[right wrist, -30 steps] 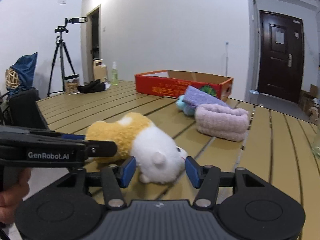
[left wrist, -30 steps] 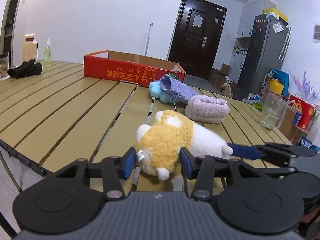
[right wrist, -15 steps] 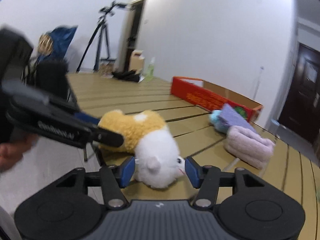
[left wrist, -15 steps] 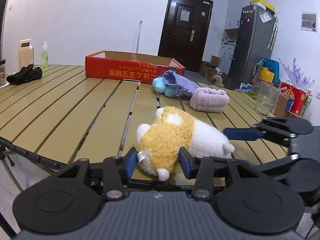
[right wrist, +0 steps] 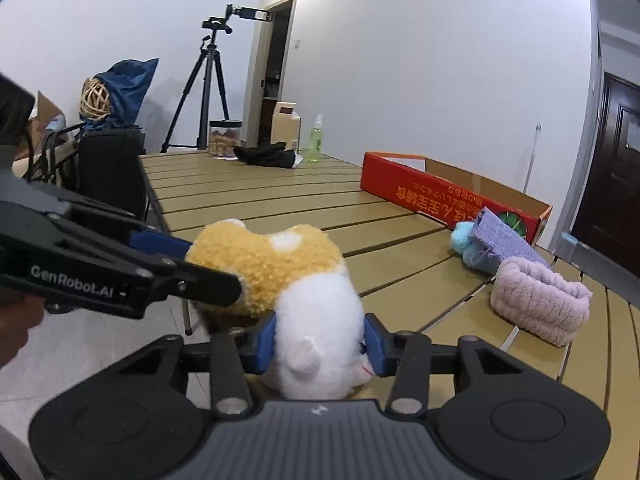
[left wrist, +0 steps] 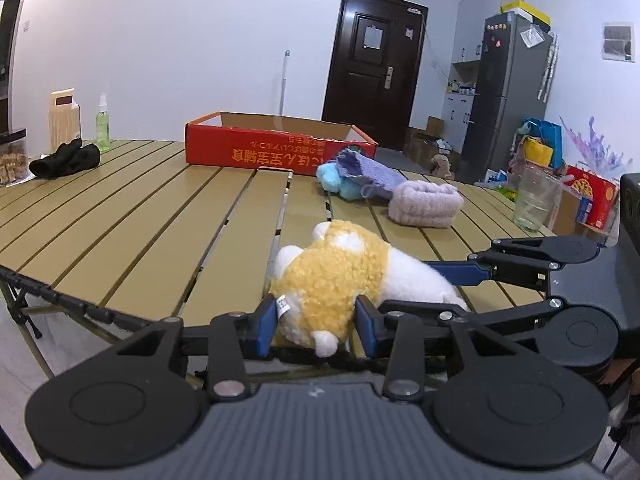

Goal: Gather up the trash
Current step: 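Carry the plush toy over the bin and open both tools, then grasp the pink towel with the left tool while the right tool grasps it too, then carry the pink towel over the bin and open both tools, then grasp the lavender cloth with the right tool and lift it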

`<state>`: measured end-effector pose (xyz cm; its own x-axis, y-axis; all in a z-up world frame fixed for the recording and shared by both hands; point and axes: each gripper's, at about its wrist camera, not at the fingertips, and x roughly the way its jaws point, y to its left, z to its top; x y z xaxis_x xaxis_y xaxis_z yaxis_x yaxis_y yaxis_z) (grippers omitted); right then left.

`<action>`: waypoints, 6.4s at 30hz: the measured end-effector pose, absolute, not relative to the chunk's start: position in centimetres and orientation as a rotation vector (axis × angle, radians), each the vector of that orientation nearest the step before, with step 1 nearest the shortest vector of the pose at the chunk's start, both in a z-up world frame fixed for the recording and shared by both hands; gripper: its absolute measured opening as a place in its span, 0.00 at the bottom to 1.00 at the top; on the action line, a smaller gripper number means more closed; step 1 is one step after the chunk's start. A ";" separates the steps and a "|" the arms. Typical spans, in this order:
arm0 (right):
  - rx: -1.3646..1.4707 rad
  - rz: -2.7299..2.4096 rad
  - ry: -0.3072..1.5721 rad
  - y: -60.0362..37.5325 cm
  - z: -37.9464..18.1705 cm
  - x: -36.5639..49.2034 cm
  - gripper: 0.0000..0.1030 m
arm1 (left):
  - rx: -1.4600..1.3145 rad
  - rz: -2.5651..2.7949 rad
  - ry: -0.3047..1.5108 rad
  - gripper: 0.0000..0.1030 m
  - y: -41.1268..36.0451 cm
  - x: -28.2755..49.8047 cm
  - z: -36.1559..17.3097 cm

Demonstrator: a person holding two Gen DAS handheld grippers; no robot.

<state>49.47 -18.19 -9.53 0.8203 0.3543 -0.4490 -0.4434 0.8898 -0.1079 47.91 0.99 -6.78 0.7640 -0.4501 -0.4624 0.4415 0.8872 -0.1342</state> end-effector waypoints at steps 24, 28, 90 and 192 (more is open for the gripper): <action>-0.506 0.397 0.918 -14.2 -20.1 43.8 0.51 | 0.286 -0.448 0.896 0.64 -2.4 45.0 -19.3; -0.433 0.401 0.908 -15.5 -18.7 43.9 0.51 | 0.258 -0.386 0.927 0.70 -1.4 45.9 -19.2; 0.387 0.260 0.535 -32.4 -4.1 48.9 0.12 | -0.313 -0.615 0.648 0.21 -7.8 51.0 -1.2; 0.231 0.354 0.625 -23.3 -7.6 31.7 0.13 | -0.304 -0.556 0.677 0.04 -0.4 32.9 -6.2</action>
<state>31.66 -23.30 -7.56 0.7543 0.3901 -0.5280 -0.2525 0.9148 0.3152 32.92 -0.39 -6.20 0.6432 -0.5753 -0.5054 0.3839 0.8133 -0.4373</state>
